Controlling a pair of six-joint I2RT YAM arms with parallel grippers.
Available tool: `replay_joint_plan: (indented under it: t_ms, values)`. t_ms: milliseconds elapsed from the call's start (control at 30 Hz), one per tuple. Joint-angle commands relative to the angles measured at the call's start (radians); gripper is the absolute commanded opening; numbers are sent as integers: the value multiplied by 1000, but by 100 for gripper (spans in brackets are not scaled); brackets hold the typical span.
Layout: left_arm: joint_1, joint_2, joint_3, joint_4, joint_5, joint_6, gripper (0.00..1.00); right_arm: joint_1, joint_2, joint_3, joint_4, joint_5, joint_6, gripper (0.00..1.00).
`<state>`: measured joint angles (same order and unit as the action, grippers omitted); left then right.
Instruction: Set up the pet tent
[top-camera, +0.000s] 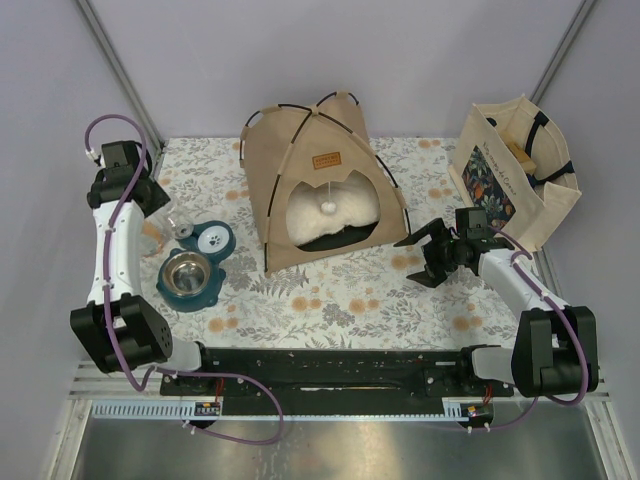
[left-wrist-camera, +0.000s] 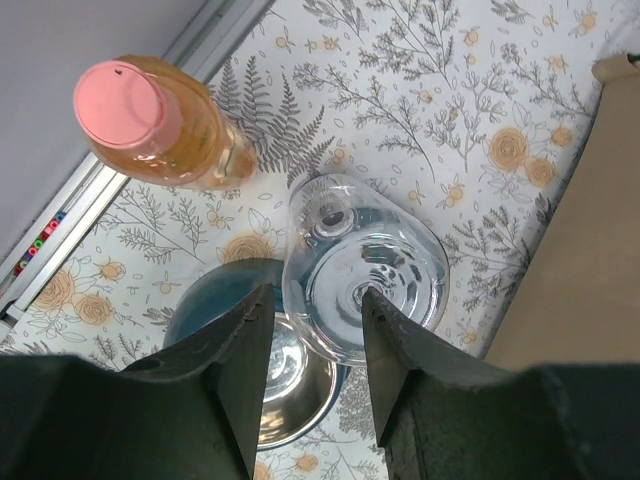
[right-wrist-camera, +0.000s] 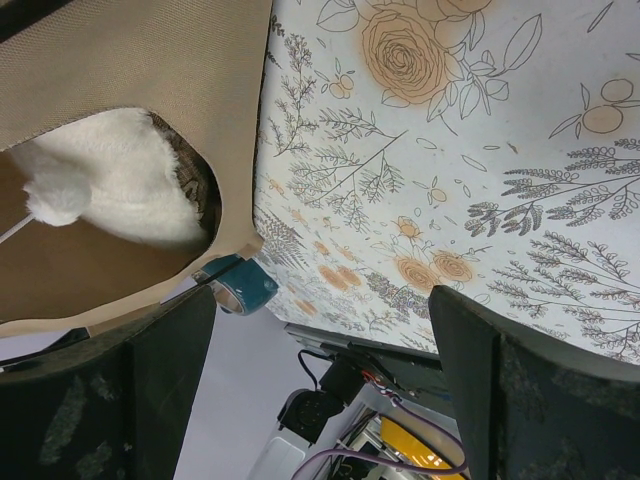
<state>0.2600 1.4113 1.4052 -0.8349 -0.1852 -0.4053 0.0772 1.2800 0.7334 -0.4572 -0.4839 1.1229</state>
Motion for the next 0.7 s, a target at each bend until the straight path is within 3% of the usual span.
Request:
replay_joint_plan:
  t_ms: [0,433,533,600,667]
  values:
    - [16,51,-22,-26,-54,-12,44,-2,-18,3,26,-21,8,97]
    - [15,87,47,-33,1,-3,53,-2,-22,24,14,-16,9,96]
    - [16,66,67,-41,3,-1,65,-2,-25,31,14,-10,11,96]
    - [16,48,81,-43,-10,-1,85,-2,-24,31,14,-10,11,97]
    - [16,35,95,-41,-16,3,97,-2,-24,32,14,-9,9,98]
